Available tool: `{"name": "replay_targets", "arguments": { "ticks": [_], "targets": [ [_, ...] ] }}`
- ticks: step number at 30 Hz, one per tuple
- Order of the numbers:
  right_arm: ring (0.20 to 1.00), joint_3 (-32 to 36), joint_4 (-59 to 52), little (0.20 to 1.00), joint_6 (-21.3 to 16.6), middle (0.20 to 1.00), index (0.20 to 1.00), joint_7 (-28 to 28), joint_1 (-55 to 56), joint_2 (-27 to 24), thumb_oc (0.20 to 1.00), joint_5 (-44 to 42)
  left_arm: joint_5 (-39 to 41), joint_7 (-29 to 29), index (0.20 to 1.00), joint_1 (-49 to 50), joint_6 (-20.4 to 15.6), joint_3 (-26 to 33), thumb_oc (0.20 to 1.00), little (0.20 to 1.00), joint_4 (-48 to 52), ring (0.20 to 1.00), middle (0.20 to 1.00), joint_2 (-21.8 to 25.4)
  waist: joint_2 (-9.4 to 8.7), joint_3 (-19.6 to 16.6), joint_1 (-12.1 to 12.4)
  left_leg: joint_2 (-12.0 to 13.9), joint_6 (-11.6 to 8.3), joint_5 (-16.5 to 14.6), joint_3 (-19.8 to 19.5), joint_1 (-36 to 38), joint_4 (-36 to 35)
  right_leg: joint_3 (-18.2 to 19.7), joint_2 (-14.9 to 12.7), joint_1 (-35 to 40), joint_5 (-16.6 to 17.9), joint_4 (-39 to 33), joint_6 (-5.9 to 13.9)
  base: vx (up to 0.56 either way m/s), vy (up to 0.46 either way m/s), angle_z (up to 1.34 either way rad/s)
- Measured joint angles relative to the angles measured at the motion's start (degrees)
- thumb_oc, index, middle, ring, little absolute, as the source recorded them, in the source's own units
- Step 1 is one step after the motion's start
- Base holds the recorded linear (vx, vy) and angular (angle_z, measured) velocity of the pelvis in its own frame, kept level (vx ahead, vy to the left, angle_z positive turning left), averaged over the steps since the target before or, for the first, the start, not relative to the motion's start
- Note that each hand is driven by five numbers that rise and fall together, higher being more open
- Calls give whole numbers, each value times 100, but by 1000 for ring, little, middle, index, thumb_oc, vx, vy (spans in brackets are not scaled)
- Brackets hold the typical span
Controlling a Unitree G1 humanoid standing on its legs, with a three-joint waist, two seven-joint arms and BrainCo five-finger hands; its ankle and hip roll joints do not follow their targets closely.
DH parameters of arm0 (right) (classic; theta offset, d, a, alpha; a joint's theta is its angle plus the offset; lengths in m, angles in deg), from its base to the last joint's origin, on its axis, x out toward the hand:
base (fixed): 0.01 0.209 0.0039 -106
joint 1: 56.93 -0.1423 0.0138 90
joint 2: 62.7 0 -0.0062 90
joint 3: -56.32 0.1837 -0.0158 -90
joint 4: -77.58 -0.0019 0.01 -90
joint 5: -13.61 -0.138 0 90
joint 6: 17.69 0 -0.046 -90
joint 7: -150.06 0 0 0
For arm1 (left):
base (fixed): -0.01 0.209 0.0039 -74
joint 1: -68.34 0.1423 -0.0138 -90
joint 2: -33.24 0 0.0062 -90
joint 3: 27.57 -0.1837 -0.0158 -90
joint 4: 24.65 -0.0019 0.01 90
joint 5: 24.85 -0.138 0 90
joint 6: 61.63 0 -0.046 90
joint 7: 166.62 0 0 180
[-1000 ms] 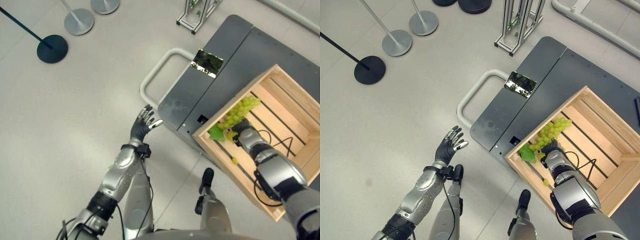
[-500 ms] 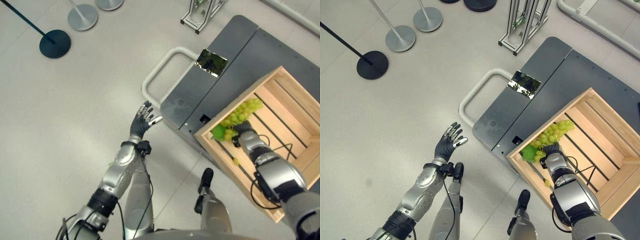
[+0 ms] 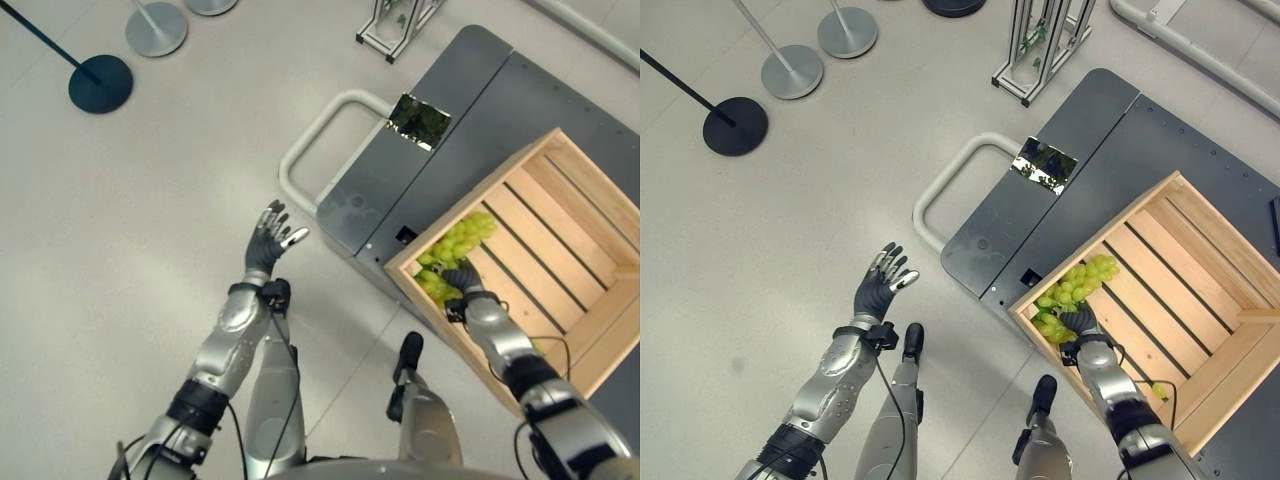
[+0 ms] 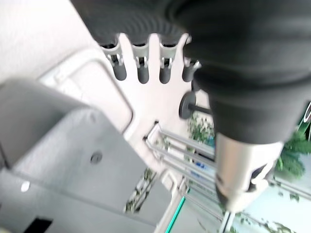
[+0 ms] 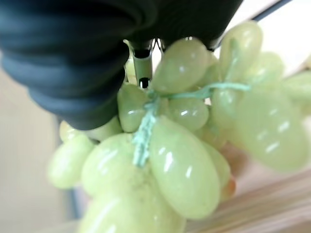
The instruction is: Pick up the fruits from the basket on one side to the basket on the other side
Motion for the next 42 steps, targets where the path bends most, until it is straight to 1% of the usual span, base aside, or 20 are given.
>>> {"name": "replay_targets", "arguments": {
  "ticks": [7,14,15,17,18,20,21,23,24,26,27,28,29,30,32,33,34,36,39,42],
  "targets": [
    [200,633,-1050,200,-48,200,200,254,350,-456,200,116,-5,152,1000,139,7,77,1000,1000,7,1000,1000,81,-85,34,-51,-6,29,-9,12,75,26,30,-20,48,-30,69,27,5,-4,0],
    [200,749,-1657,200,44,200,200,806,277,-1419,200,282,-65,464,1000,229,107,218,1000,1000,60,1000,1000,197,-187,21,-49,-5,31,-9,28,188,-3,63,-26,121,-26,94,11,7,-4,0],
    [200,731,-1756,200,121,200,200,1013,263,-1822,200,281,-118,563,1000,255,160,269,1000,1000,75,1000,1000,270,-195,23,-41,-8,35,-11,36,197,-3,69,-30,127,-24,94,11,0,0,0],
    [200,832,-1815,200,135,200,200,1104,199,-2123,200,303,-119,604,1000,277,168,306,1000,1000,87,1000,1000,420,-242,23,-54,-5,36,-11,36,225,-5,73,-31,143,-26,96,12,13,-6,-2],
    [200,794,-1909,200,197,200,200,1284,148,-2580,200,300,-140,688,1000,289,222,303,1000,1000,92,1000,1000,547,-278,28,-52,-8,35,-11,57,270,-6,91,-40,179,-25,93,12,0,0,0],
    [200,788,-2049,200,247,200,200,1499,24,-3168,200,299,-329,816,1000,334,287,334,1000,1000,193,1000,1000,726,-330,22,-57,-4,33,-14,64,325,-12,107,-36,221,-26,90,12,44,-16,-4],
    [200,692,-2139,200,302,200,200,1628,-61,-3508,200,297,-347,873,1000,341,314,334,1000,1000,244,1000,1000,804,-336,21,-57,-3,32,-22,83,337,-13,124,-42,220,-26,94,13,40,3,-11],
    [200,84,-2368,200,454,200,200,2142,-821,-4751,200,346,-582,1113,1000,369,428,313,1000,1000,468,1000,1000,1224,-371,11,-80,-4,37,-37,120,418,-11,165,-52,267,-20,96,17,24,14,-8],
    [200,-82,-2492,200,478,200,200,2331,-1116,-5189,200,388,-613,1207,1000,327,450,306,1000,1000,548,1000,1000,1384,-378,6,-65,-1,37,-42,123,464,-12,174,-53,303,-18,93,16,0,0,0],
    [200,-226,-2531,200,476,200,200,2424,-1582,-5376,200,408,-762,1255,1000,314,447,330,1000,1000,672,1000,1000,1551,-478,-61,-59,1,29,-53,141,524,-13,171,-55,359,-25,89,15,13,-5,-2],
    [200,-674,-2522,200,498,200,200,2500,-2188,-5407,200,506,-788,1306,1000,280,451,328,1000,1000,716,1000,1000,1615,-584,-131,-59,4,29,-104,159,570,-12,193,-56,395,-28,76,16,29,-10,-10],
    [200,-1645,-2556,200,540,200,200,2650,-3089,-5661,200,669,-791,1348,1000,150,482,210,1000,1000,729,1000,1000,1709,-653,-184,-59,5,24,-116,171,582,-1,227,-57,384,-23,65,19,24,-9,-8],
    [200,-2134,-2550,200,542,200,200,2756,-3590,-5665,200,756,-815,1390,1000,103,490,189,1000,1000,745,1000,1000,1728,-697,-216,-46,4,23,-116,163,584,-3,217,-57,400,-23,62,18,26,-12,-6],
    [200,-2932,-2535,200,567,200,200,2893,-4399,-5670,200,921,-963,1438,1000,-66,533,86,1000,1000,747,1000,1000,1730,-777,-276,-58,5,23,-117,172,592,-10,226,-59,395,-21,50,18,0,0,0],
    [200,-4194,-2543,200,588,200,200,3069,-5631,-5630,200,1195,-1024,1472,1000,-256,563,-89,1000,1000,745,1000,1000,1814,-821,-307,-18,-3,22,-116,161,597,-4,214,-57,418,-19,48,20,0,0,0],
    [200,-4998,-2496,200,560,200,200,3222,-6536,-5395,200,1417,-1042,1534,1000,-420,572,-200,1000,1000,747,1000,1000,1872,-859,-361,-28,-4,23,-117,171,607,-12,220,-66,420,-20,44,20,0,0,0],
    [200,-5414,-2507,200,550,200,200,3276,-7003,-5285,200,1508,-1121,1543,1000,-508,574,-236,1000,1000,747,1000,1000,1867,-866,-367,-18,-7,22,-116,171,617,-13,218,-65,438,-19,41,22,0,0,0],
    [200,-5808,-2539,200,443,200,200,3433,-7484,-5042,200,1639,-1247,1568,1000,-641,573,-257,1000,1000,726,1000,1000,1842,-874,-375,30,-8,22,-116,171,668,-26,205,-67,467,-25,32,22,0,0,0],
    [200,-6049,-2504,200,438,200,200,3620,-7571,-4774,200,1936,-1302,1580,1000,-727,580,-423,1000,1000,679,1000,1000,1828,-858,-426,90,-8,22,-116,172,690,-38,206,-67,510,-27,25,23,13,-8,0],
    [200,-6073,-2180,200,420,200,200,3780,-7545,-4187,200,2555,-1459,1626,1000,-1059,676,-897,1000,1000,364,1000,1000,1752,-849,-435,84,-8,25,-113,167,718,-30,206,-66,541,-25,37,21,43,-21,0]
  ]
}}
